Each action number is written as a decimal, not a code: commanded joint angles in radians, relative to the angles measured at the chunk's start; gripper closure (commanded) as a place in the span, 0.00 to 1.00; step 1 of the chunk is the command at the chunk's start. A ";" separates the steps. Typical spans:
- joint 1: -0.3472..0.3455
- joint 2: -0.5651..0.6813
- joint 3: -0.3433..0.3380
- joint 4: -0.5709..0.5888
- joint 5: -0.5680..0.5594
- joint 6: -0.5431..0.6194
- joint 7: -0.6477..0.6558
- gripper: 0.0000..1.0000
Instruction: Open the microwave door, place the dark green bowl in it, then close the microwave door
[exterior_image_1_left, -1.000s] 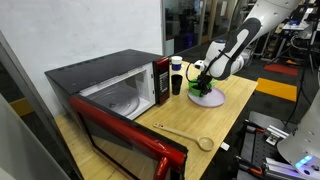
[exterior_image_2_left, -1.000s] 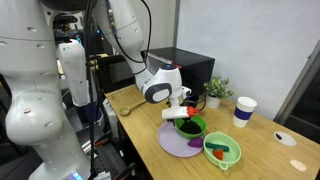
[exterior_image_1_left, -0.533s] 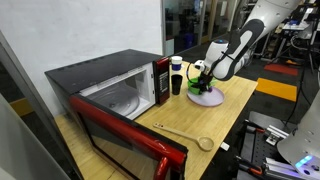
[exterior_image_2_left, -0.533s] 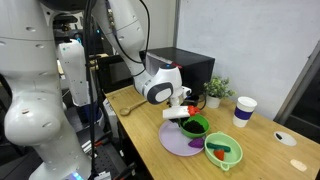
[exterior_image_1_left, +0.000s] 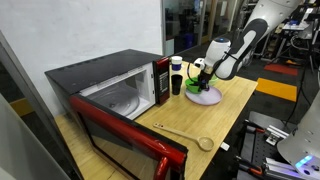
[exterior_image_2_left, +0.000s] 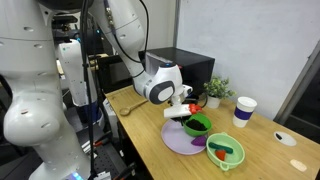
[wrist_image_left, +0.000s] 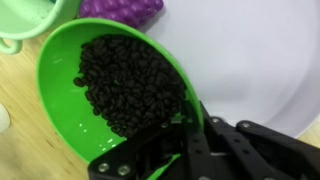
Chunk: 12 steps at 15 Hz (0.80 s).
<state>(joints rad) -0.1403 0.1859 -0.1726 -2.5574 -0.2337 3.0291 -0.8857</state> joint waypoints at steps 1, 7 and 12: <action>-0.020 -0.026 0.005 -0.013 -0.046 0.011 0.030 0.99; -0.015 -0.102 0.007 -0.036 0.002 -0.010 -0.001 0.99; -0.011 -0.219 0.041 -0.066 0.117 -0.128 -0.094 0.99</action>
<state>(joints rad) -0.1422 0.0659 -0.1580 -2.5840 -0.1876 2.9806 -0.8999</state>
